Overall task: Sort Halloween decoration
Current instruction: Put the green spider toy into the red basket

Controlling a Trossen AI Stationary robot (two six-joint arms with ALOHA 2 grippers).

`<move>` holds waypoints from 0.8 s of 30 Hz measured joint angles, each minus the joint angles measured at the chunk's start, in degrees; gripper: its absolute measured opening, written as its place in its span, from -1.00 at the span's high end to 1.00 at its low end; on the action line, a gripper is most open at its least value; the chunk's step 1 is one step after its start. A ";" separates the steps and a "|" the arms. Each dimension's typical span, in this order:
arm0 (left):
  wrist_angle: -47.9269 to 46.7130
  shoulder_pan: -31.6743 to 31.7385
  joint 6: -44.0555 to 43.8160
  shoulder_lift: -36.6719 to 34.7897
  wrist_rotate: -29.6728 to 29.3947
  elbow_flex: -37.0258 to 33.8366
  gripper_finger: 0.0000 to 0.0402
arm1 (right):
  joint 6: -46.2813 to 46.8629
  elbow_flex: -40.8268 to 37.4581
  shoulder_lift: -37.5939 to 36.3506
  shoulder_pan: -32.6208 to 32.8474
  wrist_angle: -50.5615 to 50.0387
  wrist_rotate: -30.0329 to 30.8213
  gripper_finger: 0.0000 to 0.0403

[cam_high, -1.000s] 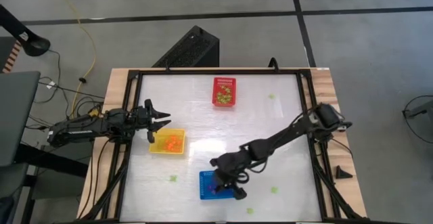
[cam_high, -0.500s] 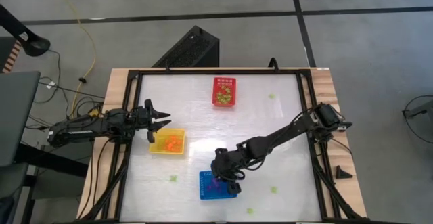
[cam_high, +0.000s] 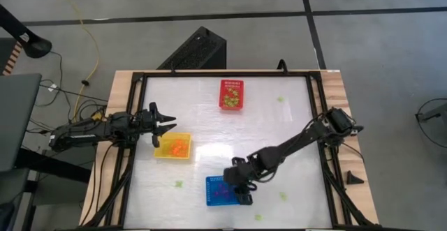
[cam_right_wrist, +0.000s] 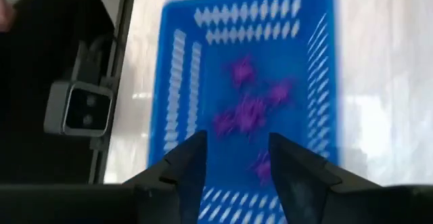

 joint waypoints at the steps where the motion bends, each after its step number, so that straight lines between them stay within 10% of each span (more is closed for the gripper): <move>1: 0.00 -0.02 0.00 0.00 0.00 0.02 0.42 | 0.78 0.00 0.00 0.71 -0.81 0.14 0.05; 14: 0.00 -0.02 0.00 0.00 0.00 0.02 0.42 | 4.05 -1.85 -6.27 16.45 4.13 36.76 0.19; 24: 0.02 0.00 0.00 0.00 -0.02 0.02 0.42 | -4.59 0.13 7.73 9.45 35.36 29.47 0.20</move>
